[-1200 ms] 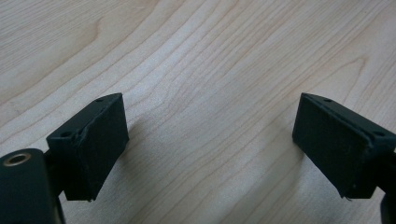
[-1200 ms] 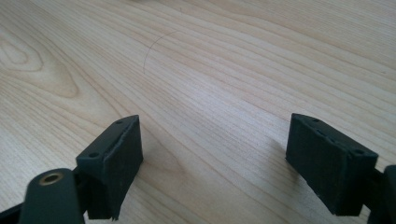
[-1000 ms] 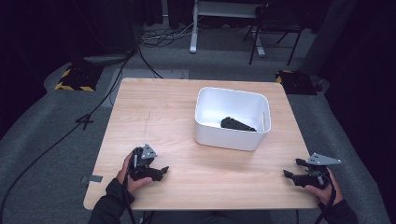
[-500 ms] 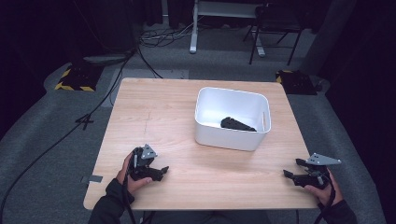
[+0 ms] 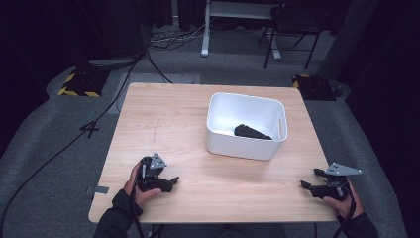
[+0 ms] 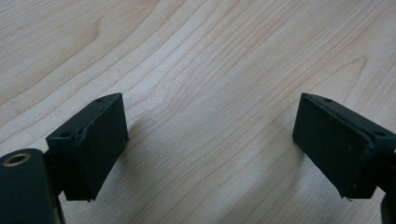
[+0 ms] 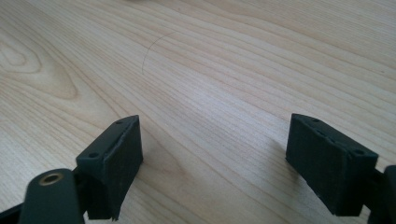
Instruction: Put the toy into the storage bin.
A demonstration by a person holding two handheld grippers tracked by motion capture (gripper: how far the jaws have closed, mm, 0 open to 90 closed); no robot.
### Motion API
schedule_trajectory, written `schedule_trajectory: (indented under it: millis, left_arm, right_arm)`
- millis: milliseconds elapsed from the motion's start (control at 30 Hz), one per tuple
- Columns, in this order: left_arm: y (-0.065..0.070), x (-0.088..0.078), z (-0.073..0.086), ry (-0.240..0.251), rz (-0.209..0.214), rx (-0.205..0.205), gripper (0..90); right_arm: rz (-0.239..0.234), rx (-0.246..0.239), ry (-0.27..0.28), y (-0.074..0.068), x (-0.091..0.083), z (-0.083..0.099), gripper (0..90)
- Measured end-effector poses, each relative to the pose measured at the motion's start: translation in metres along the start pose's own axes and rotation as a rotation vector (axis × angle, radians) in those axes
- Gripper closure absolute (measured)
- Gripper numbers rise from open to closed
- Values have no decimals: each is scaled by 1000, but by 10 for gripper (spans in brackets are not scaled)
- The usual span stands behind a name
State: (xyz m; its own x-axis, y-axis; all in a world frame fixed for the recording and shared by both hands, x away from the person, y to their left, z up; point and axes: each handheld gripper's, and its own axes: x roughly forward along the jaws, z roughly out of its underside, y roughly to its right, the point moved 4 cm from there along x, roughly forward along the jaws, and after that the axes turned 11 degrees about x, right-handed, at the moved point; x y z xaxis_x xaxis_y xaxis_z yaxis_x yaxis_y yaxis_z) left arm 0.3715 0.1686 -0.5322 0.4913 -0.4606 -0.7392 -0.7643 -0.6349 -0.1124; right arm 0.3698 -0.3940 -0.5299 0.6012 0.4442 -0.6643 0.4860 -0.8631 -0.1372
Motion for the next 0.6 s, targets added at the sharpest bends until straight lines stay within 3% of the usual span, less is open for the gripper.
schedule_trajectory:
  millis: [600]
  left_arm:
    - [0, 0, 0, 1, 0, -3, 106]
  right_arm:
    - [0, 0, 0, 0, 0, 0, 188]
